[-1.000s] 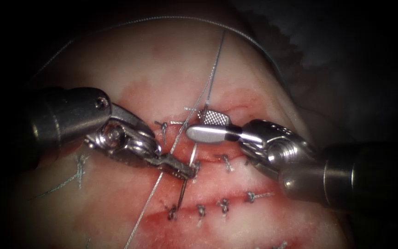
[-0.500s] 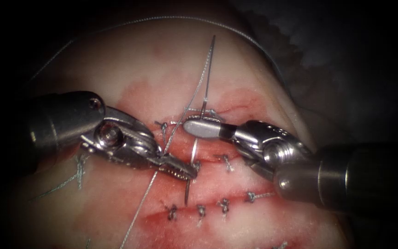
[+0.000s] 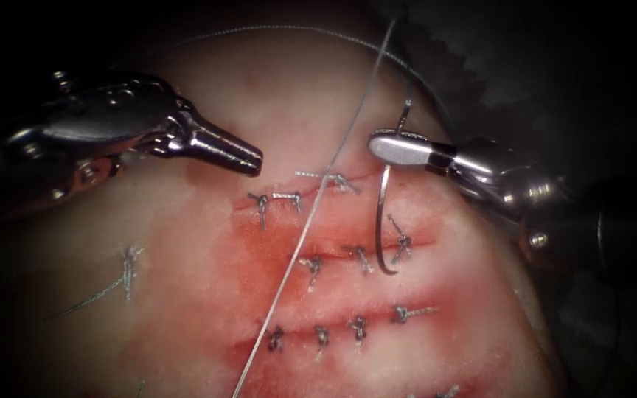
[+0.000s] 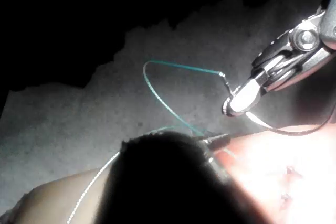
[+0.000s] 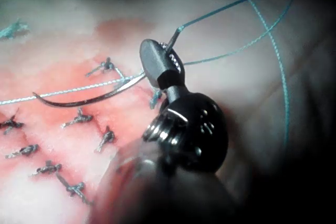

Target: Wound Closure

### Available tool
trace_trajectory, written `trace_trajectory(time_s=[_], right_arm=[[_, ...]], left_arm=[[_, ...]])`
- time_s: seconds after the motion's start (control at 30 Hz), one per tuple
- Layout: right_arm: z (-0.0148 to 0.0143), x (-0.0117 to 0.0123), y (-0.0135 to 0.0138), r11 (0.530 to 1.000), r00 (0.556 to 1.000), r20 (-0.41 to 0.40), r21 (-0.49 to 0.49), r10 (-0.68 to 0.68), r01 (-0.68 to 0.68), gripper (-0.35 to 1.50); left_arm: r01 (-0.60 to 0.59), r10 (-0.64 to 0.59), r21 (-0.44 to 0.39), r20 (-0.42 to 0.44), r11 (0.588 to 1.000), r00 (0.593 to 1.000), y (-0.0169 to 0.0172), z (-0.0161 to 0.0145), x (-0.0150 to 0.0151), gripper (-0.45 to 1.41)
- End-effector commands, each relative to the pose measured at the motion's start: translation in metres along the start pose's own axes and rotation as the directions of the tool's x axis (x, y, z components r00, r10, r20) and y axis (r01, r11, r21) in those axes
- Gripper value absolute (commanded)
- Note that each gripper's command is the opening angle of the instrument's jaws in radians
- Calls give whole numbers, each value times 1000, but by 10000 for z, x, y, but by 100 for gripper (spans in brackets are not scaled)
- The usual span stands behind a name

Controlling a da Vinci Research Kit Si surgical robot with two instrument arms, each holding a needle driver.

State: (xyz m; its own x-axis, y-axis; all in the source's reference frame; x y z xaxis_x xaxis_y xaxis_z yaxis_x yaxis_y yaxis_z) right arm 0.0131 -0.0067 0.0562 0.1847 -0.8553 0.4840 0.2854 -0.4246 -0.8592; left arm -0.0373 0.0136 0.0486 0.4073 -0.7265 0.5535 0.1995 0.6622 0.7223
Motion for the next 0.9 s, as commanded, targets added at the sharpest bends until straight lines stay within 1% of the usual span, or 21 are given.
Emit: trace_trajectory(time_s=[0.03, 0.07, 0.1, 0.13, 0.17, 0.2, 0.23, 0.27, 0.33, 0.37, 0.4, 0.5, 0.53, 0.57, 0.63, 0.73, 0.77, 0.8, 0.83, 0.87, 0.9], right_arm=[[1, -8, -5, 999, 999, 18, -14, -41, 41, -35], [-2, -11, -6, 998, 997, 26, -17, -67, 68, -35], [-2, -11, -6, 998, 997, 26, -17, -67, 68, -35], [-5, -12, -3, 984, 985, 3, -50, -173, 173, -35], [-5, -12, -3, 984, 985, 3, -50, -173, 173, -35], [-6, -12, 0, 770, 773, 27, -77, -633, 633, -35], [-6, -11, 2, 609, 613, 60, -79, -787, 789, -35], [-5, -10, 5, 552, 556, 76, -73, -827, 831, -35], [-1, -12, 10, 581, 583, 77, -54, -809, 812, -35], [-1, -12, 10, 581, 583, 77, -54, -809, 812, -35], [3, -17, 14, 637, 639, 65, -46, -767, 769, -35], [5, -24, 17, 652, 652, 68, -34, -755, 758, -35], [5, -29, 19, 602, 600, 86, 1, -795, 798, -35], [4, -32, 17, 563, 563, 109, -36, -819, 826, -35], [3, -38, 13, 531, 543, 160, -116, -824, 840, -35], [-1, -47, 6, 516, 532, 172, -134, -829, 846, -35], [-5, -50, 2, 503, 508, 148, -69, -849, 861, -35], [-6, -50, 0, 499, 501, 157, -55, -851, 865, -35], [-6, -50, 0, 499, 501, 157, -55, -851, 865, -35], [-6, -50, -8, 457, 449, 199, -9, -871, 890, -35], [-6, -50, -8, 457, 449, 199, -9, -871, 890, -35]], left_arm=[[85, -84, -34, 15, 996, 996, 13, -3, -12, -45], [165, -163, -67, 33, 984, 986, 23, -8, -10, -45], [165, -163, -67, 33, 984, 986, 23, -8, -10, -45], [192, -187, -112, 58, 975, 981, 45, -11, -2, -28], [192, -187, -112, 58, 975, 981, 45, -11, -2, -28], [196, -191, -123, 49, 973, 980, 66, -10, 10, 5], [194, -191, -116, 37, 974, 981, 75, -9, 19, 4], [188, -187, -93, 16, 978, 982, 87, -6, 31, 2], [173, -173, -72, -4, 982, 985, 102, -1, 49, 2], [173, -173, -72, -4, 982, 985, 102, -1, 49, 2], [158, -159, -76, -7, 985, 987, 114, 7, 63, 2], [152, -153, -83, -9, 985, 988, 122, 16, 69, 7], [157, -158, -62, -15, 986, 987, 124, 28, 64, 22], [160, -161, -48, -19, 986, 987, 124, 32, 61, 26], [161, -162, -18, -23, 987, 987, 121, 38, 58, 22], [162, -162, 7, -2, 987, 987, 114, 50, 54, 24], [162, -162, 30, 9, 986, 987, 110, 59, 51, -5], [162, -162, 35, 16, 986, 987, 108, 63, 49, -28], [162, -162, 35, 16, 986, 987, 108, 63, 49, -28], [142, -144, 65, 28, 988, 989, 104, 73, 46, -45], [142, -144, 65, 28, 988, 989, 104, 73, 46, -45]])
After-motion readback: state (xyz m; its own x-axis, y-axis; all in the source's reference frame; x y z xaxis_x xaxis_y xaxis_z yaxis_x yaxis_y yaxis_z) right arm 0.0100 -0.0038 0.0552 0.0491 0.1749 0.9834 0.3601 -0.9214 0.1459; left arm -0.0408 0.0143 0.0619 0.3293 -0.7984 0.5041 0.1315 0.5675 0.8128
